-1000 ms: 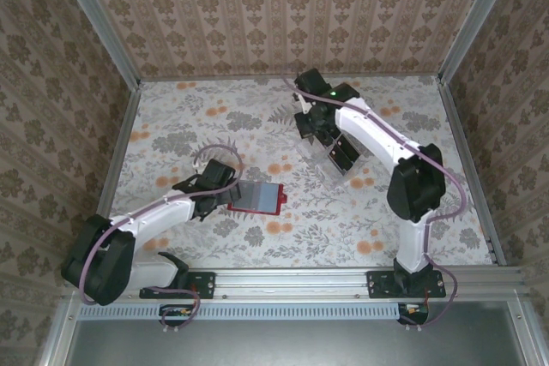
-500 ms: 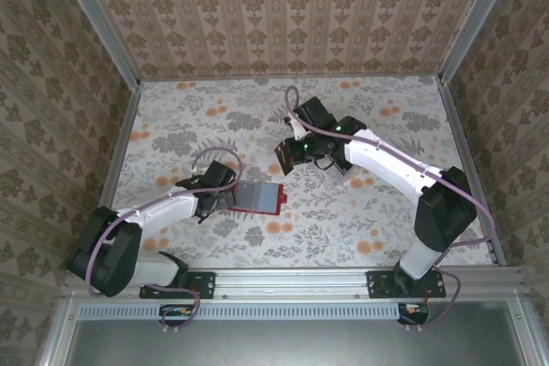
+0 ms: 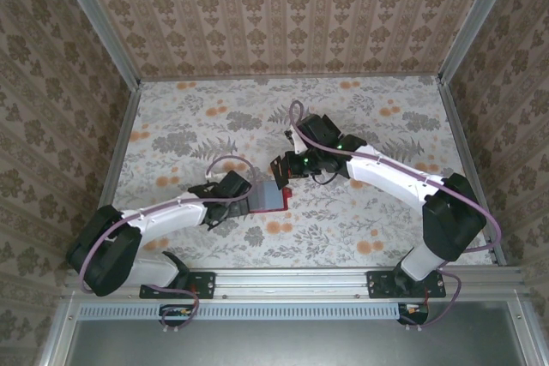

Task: Put the credit cards into the card holder
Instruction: Insert the credit card into the card slot.

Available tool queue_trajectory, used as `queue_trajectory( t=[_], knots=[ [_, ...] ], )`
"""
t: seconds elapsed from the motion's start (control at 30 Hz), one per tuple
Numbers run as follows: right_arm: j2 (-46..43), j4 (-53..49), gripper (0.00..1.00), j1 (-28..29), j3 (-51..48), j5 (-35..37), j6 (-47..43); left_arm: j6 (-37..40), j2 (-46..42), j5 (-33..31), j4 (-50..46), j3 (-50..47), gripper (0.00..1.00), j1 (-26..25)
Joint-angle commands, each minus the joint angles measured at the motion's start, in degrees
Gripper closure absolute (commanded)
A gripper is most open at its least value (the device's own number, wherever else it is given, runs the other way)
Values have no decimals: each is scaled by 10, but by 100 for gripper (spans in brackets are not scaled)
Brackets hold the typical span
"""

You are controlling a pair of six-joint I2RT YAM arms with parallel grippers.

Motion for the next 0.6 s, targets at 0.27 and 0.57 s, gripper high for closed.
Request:
queue_trajectory(
  t=[0.27, 0.57],
  knots=[
    [0, 64, 100, 7, -37, -11, 36, -34, -60, -47, -57, 17, 0, -7],
    [51, 118, 100, 33, -52, -4, 61, 41, -55, 12, 63, 16, 0, 13]
  ],
)
